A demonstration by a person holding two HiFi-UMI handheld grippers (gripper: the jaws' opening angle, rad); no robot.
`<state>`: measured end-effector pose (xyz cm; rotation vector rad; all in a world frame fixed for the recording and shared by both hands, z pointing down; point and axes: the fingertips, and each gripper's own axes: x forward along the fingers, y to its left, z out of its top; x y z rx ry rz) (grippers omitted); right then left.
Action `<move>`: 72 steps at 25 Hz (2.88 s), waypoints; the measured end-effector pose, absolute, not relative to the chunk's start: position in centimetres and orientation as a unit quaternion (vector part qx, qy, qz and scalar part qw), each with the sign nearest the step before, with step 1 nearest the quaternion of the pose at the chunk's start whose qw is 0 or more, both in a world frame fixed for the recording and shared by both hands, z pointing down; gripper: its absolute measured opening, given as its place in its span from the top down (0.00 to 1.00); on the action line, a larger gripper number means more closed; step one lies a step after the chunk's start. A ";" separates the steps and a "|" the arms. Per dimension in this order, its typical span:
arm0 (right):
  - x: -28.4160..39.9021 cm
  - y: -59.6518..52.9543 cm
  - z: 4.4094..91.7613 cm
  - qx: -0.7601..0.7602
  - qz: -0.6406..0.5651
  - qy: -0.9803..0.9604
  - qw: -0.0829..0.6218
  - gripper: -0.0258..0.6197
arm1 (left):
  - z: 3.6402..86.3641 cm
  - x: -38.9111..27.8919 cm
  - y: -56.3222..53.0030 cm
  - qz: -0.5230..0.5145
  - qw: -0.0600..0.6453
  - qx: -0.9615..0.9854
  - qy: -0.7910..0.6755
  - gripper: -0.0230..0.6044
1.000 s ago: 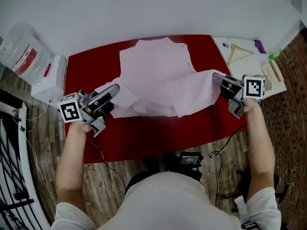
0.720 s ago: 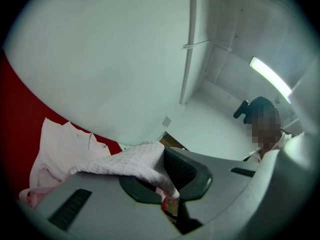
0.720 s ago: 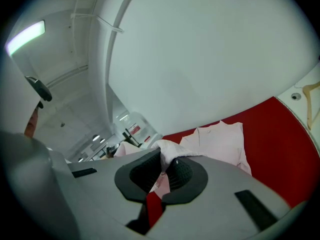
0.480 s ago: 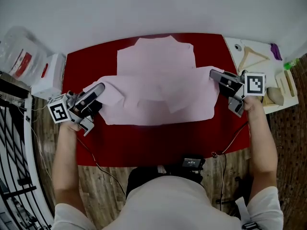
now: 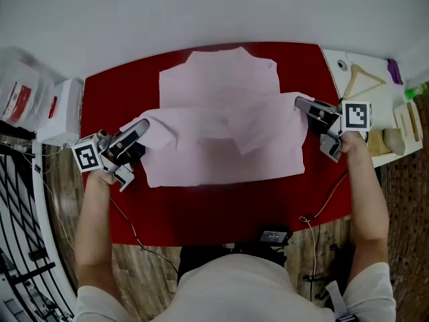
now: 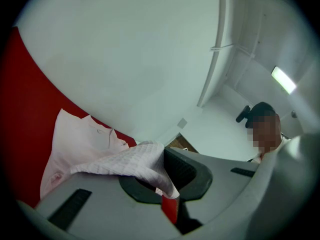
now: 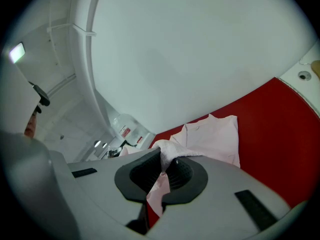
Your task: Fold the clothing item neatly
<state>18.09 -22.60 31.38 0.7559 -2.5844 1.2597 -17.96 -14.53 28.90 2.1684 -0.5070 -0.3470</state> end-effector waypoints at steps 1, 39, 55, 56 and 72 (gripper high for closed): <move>18.1 -23.2 31.9 0.260 0.425 -0.863 0.085 0.93 | 29.5 -18.2 -15.1 -0.140 0.436 0.866 -0.202 0.94; 19.6 -35.9 44.5 0.357 0.524 -0.770 0.068 0.93 | 39.8 -21.3 -29.4 -0.209 0.512 0.802 -0.225 0.94; 21.0 -41.1 48.3 0.438 0.538 -0.721 -0.008 0.93 | 44.5 -24.4 -34.8 -0.232 0.483 0.779 -0.327 0.81; 21.0 -41.2 48.4 0.439 0.538 -0.720 -0.009 0.93 | 44.5 -24.7 -35.1 -0.234 0.478 0.778 -0.333 0.80; 21.5 -44.3 47.8 0.516 0.570 -0.630 -0.105 0.56 | 45.7 -24.3 -37.9 -0.197 0.467 0.771 -0.385 0.65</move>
